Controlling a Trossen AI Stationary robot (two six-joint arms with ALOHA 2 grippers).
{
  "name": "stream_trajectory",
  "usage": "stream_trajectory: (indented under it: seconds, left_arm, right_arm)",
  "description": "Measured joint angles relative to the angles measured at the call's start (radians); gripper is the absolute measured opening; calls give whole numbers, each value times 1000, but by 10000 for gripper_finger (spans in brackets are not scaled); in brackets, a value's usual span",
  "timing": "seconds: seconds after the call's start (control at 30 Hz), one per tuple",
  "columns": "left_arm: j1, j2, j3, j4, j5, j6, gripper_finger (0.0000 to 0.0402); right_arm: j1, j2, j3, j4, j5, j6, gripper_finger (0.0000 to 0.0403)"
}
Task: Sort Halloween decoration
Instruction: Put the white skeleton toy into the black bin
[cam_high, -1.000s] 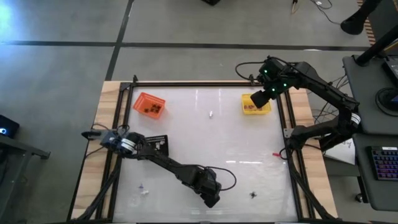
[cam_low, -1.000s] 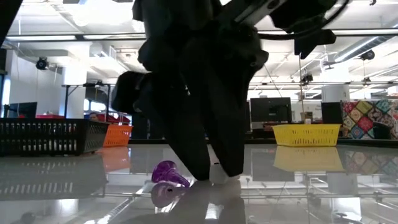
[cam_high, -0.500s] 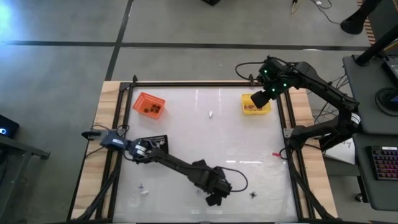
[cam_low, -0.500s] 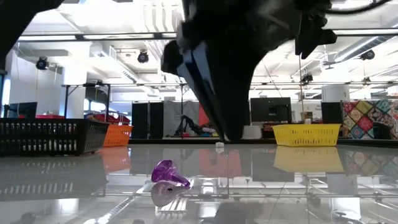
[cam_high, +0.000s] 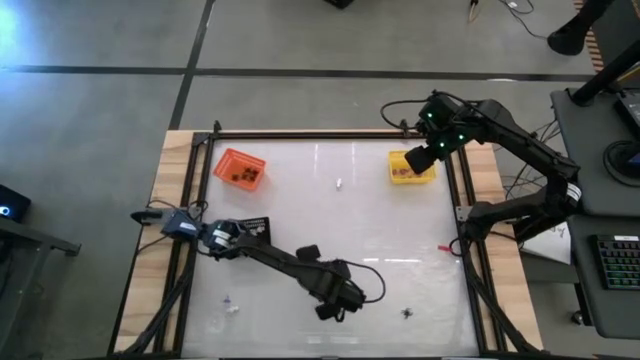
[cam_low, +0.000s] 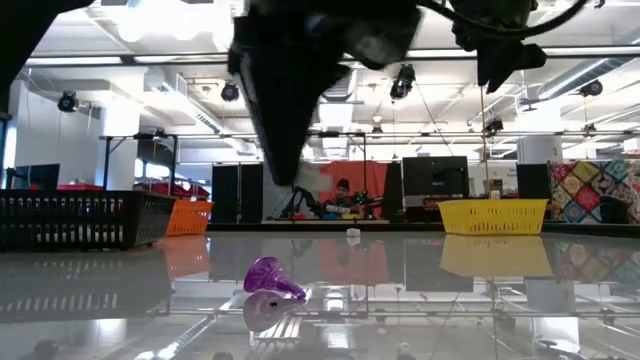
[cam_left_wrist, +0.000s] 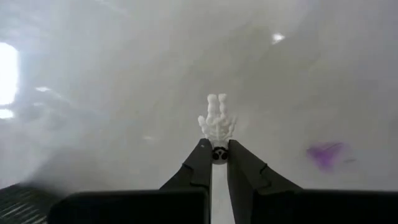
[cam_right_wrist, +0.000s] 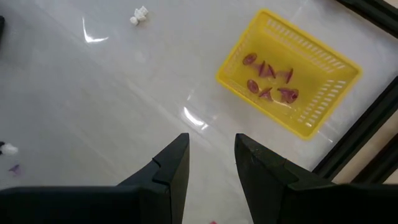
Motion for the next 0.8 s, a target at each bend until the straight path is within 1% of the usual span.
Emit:
stream_trajectory:
  seconds: [0.1,0.27,0.4,0.53,0.7,0.8]
  left_arm:
    - [-4,-17,0,-63,-44,2,1]
    - [-8,-83,-10,-56,-61,33,0]
    - [-8,-158,-56,-54,-79,33,0]
    - [-7,-281,-172,-53,-89,-4,0]
    - [-15,-454,-402,-51,-87,-97,0]
    - [-20,-565,-540,-6,-85,-148,0]
  right_arm:
    - [0,-10,0,-5,0,2,121]
    - [0,-33,0,-31,0,2,121]
    - [5,-59,-1,-52,1,3,121]
    - [5,-88,-2,-51,0,11,121]
    - [5,-120,-2,-49,1,42,121]
    - [5,-133,-2,-49,1,55,121]
